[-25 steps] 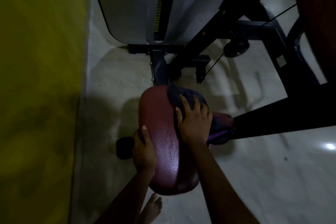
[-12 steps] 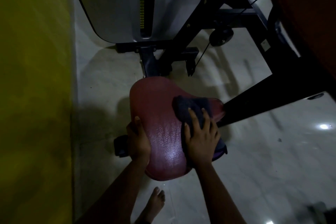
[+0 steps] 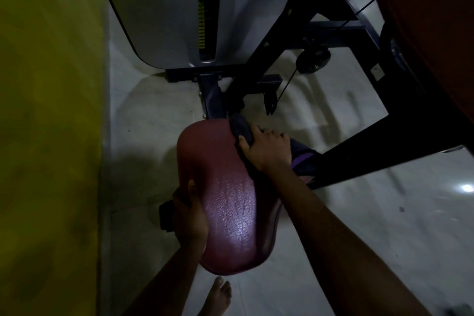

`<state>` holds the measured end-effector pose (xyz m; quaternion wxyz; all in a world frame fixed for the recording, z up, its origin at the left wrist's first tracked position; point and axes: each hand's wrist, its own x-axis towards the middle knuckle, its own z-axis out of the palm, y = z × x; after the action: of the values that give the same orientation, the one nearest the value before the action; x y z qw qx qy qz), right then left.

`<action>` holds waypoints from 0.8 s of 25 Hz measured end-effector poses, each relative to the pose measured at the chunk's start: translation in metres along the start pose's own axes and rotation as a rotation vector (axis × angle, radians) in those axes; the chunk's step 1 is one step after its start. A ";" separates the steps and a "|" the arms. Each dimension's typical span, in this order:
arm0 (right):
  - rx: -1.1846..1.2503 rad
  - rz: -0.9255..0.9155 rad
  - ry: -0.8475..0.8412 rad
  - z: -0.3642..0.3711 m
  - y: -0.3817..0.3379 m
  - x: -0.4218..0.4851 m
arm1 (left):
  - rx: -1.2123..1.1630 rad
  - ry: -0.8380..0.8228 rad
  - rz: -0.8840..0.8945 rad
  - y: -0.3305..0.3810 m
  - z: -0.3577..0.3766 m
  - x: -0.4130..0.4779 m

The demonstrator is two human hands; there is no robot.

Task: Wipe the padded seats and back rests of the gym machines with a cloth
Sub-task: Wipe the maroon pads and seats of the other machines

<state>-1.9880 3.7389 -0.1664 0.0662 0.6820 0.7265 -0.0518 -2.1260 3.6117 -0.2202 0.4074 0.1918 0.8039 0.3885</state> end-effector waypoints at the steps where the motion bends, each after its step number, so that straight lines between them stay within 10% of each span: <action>1: 0.006 -0.011 -0.006 -0.001 0.008 0.000 | 0.006 0.002 0.006 -0.001 -0.001 0.001; 7: 0.078 0.066 -0.072 -0.006 0.080 -0.015 | 0.014 0.003 0.048 -0.004 0.000 0.001; 20: 0.989 1.075 0.374 0.034 0.026 -0.086 | -0.005 -0.003 0.001 0.005 -0.005 -0.004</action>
<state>-1.9555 3.6504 -0.1850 -0.3558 0.8903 0.1848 -0.2159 -2.1276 3.6105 -0.2127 0.4087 0.1920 0.8023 0.3904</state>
